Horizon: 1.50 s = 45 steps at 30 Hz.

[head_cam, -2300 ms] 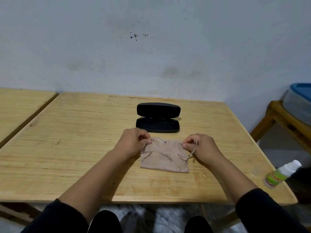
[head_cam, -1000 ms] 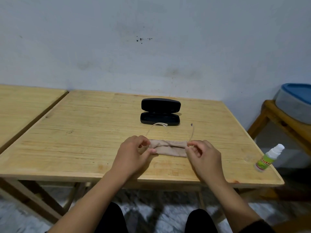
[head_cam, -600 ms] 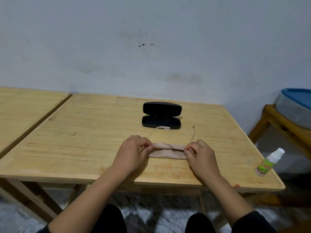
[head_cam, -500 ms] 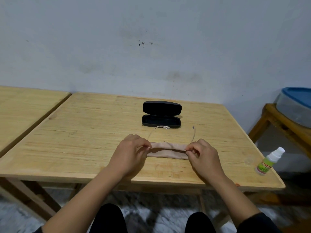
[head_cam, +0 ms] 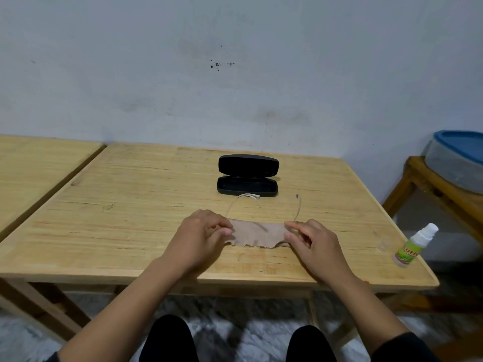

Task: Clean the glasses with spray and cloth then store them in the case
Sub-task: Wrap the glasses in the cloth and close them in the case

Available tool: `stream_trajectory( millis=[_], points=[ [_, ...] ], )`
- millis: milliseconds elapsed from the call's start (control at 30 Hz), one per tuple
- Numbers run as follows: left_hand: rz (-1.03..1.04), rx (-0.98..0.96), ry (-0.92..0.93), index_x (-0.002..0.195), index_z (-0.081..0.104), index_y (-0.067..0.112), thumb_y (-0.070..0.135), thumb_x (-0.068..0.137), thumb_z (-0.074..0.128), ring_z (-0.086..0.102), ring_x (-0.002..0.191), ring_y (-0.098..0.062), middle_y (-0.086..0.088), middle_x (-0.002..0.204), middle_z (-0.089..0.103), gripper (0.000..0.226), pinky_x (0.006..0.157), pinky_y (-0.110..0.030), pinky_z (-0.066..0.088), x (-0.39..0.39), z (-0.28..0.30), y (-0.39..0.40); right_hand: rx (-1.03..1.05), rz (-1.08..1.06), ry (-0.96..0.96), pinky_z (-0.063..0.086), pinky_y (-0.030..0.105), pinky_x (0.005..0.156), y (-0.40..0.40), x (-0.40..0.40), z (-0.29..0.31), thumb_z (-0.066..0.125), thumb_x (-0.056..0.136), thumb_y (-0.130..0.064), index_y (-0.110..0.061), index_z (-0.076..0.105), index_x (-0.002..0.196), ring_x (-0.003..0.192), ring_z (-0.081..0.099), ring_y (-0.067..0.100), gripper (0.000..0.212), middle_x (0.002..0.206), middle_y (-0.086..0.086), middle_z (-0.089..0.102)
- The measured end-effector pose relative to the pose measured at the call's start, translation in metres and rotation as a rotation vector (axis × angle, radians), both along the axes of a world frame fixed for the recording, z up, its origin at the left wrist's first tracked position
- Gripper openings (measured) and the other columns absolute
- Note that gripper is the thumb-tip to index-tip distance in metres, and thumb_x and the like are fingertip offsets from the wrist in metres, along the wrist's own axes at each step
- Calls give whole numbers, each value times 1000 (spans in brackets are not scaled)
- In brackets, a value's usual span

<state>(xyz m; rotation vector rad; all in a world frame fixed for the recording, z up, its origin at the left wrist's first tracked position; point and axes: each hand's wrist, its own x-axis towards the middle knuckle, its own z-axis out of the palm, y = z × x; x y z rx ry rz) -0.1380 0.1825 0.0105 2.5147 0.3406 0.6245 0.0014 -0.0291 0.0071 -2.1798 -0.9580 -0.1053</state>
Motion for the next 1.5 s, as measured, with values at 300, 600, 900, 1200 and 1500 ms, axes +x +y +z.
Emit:
stream_trajectory(
  millis=[300, 600, 900, 1200, 1500],
  points=[
    [44, -43, 80, 93, 67, 30, 39, 77, 68, 52, 85, -3, 14, 90, 61, 18, 74, -15, 38, -1, -5, -1, -11, -58, 78, 40, 5, 62, -4, 4, 0, 76, 74, -18, -20, 69, 81, 62, 50, 5, 10, 76, -5, 57],
    [214, -232, -93, 102, 67, 26, 22, 87, 62, 51, 75, 13, 13, 88, 65, 17, 66, 4, 35, 14, 4, -6, 196, -173, 291, 36, -6, 61, 6, 13, 1, 66, 84, -16, -16, 71, 101, 78, 54, -9, 18, 91, -7, 67],
    [154, -323, -142, 94, 72, 24, 14, 87, 61, 56, 84, 12, 16, 91, 67, 16, 72, 5, 35, 23, 0, -4, 78, -36, 298, 39, -2, 68, 18, 23, 2, 70, 81, -16, -20, 75, 88, 82, 58, -5, 10, 83, -14, 67],
    [-45, 18, 11, 110, 67, 26, 7, 88, 56, 50, 94, -14, 3, 97, 68, 31, 77, -19, 33, 33, -3, 3, 67, 12, 358, 44, 4, 65, 18, 30, 1, 72, 79, -12, -19, 76, 87, 80, 62, 0, 11, 81, -11, 69],
    [11, -38, 16, 115, 63, 33, 32, 87, 60, 56, 97, -9, 7, 100, 70, 29, 81, -21, 40, 30, 4, -4, 162, -14, 454, 43, 5, 58, 16, 24, 26, 71, 80, -25, -25, 74, 90, 80, 61, 0, 11, 86, -13, 70]
  ],
)
